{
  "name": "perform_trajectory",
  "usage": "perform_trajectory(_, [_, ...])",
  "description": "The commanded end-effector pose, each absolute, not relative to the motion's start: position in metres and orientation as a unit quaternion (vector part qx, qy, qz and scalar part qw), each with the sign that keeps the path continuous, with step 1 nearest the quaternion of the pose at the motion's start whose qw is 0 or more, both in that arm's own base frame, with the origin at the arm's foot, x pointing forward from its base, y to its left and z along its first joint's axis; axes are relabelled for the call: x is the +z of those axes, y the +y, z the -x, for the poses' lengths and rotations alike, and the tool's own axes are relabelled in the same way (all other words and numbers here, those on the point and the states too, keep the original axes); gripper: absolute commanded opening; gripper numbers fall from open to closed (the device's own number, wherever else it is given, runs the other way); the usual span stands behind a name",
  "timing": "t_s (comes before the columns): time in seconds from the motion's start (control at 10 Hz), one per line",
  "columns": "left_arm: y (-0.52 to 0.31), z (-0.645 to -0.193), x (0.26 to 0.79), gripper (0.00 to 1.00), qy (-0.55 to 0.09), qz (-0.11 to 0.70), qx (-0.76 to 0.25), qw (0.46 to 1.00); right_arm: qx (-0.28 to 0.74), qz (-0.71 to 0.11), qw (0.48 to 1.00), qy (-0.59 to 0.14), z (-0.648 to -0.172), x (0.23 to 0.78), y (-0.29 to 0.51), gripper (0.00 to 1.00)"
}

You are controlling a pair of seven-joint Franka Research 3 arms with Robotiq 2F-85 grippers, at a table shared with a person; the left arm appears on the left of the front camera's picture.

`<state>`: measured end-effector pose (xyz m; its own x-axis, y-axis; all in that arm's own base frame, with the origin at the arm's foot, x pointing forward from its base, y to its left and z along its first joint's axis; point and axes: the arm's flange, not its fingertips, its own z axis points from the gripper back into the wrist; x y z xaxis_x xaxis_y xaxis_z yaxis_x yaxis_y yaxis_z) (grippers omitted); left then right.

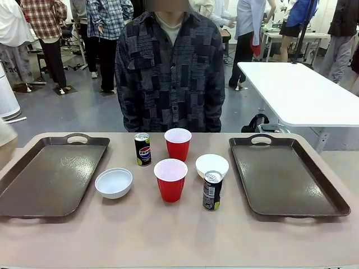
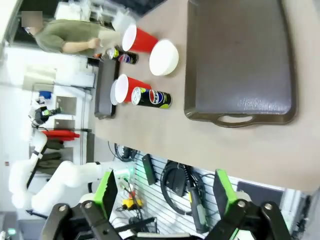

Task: Prepare tableware on both trays.
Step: Pick up a Picnic Bowl from the table and place it on a Handle tray.

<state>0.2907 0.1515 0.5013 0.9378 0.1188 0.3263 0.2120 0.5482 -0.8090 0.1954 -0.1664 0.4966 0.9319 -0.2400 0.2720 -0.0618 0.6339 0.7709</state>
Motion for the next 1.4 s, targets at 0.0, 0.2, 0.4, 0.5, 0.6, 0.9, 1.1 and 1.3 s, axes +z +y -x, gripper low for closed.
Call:
perform_trajectory(0.0, [0.166,-0.288,0.501,1.0,-0.18,0.48,0.0,0.859,-0.062,-0.454,0.869,-0.189,-0.185,0.483,-0.176,1.0])
perform_trajectory(0.2, [0.176,-0.279,0.499,1.0,-0.183,0.475,0.017,0.86,-0.074,-0.457,0.867,-0.184,-0.179,0.481,-0.186,1.0])
perform_trajectory(0.4, [0.186,-0.269,0.495,1.0,-0.187,0.474,0.033,0.86,-0.078,-0.456,0.868,-0.179,-0.178,0.484,-0.187,1.0])
perform_trajectory(0.5, [0.189,-0.264,0.493,1.0,-0.188,0.475,0.038,0.859,-0.079,-0.455,0.869,-0.178,-0.178,0.484,-0.188,1.0])
perform_trajectory(0.6, [0.194,-0.259,0.493,1.0,-0.191,0.474,0.042,0.858,-0.081,-0.453,0.87,-0.175,-0.178,0.484,-0.188,1.0])
perform_trajectory(0.9, [0.197,-0.261,0.494,1.0,-0.181,0.468,0.053,0.864,-0.09,-0.446,0.874,-0.17,-0.178,0.482,-0.186,1.0])
perform_trajectory(1.1, [0.197,-0.261,0.494,1.0,-0.181,0.468,0.053,0.864,-0.09,-0.446,0.874,-0.17,-0.178,0.482,-0.186,1.0])
perform_trajectory(1.3, [0.197,-0.261,0.494,1.0,-0.181,0.468,0.053,0.864,-0.09,-0.446,0.874,-0.17,-0.178,0.482,-0.186,1.0])
